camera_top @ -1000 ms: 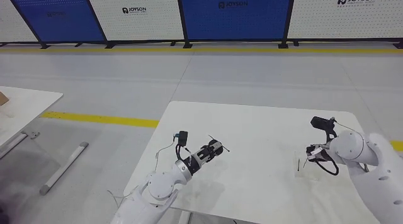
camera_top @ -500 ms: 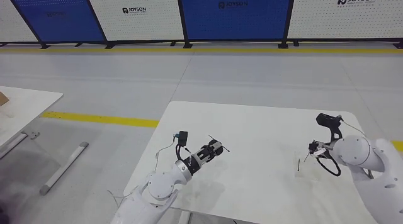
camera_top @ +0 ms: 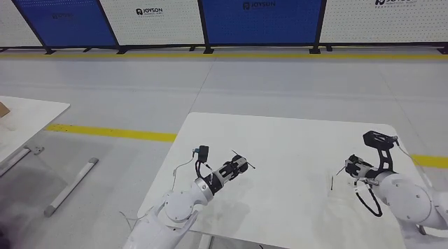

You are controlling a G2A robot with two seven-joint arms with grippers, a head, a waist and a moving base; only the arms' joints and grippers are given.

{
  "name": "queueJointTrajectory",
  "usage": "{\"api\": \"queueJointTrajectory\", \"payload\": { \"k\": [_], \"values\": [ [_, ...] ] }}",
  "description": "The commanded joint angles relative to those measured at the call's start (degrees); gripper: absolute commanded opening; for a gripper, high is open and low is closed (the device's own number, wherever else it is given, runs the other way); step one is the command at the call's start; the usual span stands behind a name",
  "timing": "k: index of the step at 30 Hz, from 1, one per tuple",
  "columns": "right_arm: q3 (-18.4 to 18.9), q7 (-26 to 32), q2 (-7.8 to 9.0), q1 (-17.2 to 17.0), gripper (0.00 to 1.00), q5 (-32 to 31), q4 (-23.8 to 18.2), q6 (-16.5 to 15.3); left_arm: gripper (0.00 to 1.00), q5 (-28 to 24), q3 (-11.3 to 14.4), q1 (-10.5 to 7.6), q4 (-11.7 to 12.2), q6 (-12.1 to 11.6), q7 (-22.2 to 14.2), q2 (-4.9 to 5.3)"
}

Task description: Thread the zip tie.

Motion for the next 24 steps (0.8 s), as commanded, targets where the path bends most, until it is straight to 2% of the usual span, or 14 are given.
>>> {"api": "queueJointTrajectory", "payload": {
  "k": [1,4,6,8,11,13,14,15,20,23,24],
  "values": [
    [0.0,0.0,0.0,0.0,0.0,0.0,0.0,0.0,0.0,0.0,0.0,0.0,0.0,0.0,0.0,0.0],
    [0.0,0.0,0.0,0.0,0.0,0.0,0.0,0.0,0.0,0.0,0.0,0.0,0.0,0.1,0.2,-0.01],
    [0.0,0.0,0.0,0.0,0.0,0.0,0.0,0.0,0.0,1.2,0.5,-0.05,0.2,0.4,2.4,-0.16],
    [0.0,0.0,0.0,0.0,0.0,0.0,0.0,0.0,0.0,3.7,1.7,0.06,0.8,-0.3,9.3,-0.64],
    [0.0,0.0,0.0,0.0,0.0,0.0,0.0,0.0,0.0,3.6,3.6,-0.11,1.9,-0.6,14.7,-1.36],
    [0.0,0.0,0.0,0.0,0.0,0.0,0.0,0.0,0.0,4.9,4.8,-0.07,2.4,-2.3,17.7,-1.72],
    [0.0,0.0,0.0,0.0,0.0,0.0,0.0,0.0,0.0,6.3,5.7,0.19,3.0,-3.6,18.5,-1.86],
    [0.0,0.0,0.0,0.0,0.0,0.0,0.0,0.0,0.0,6.5,5.9,0.23,3.1,-3.9,18.5,-1.88],
    [0.0,0.0,0.0,0.0,0.0,0.0,0.0,0.0,0.0,6.5,5.9,0.23,3.1,-3.9,18.5,-1.88],
    [-0.5,0.8,-0.04,-0.6,0.0,3.5,-0.4,-5.6,0.0,6.5,5.9,0.23,3.1,-3.9,18.5,-1.88],
    [-0.1,0.4,-0.03,-0.7,0.0,4.2,-0.5,-6.5,0.0,6.5,5.9,0.23,3.1,-3.9,18.5,-1.88]
  ]
}}
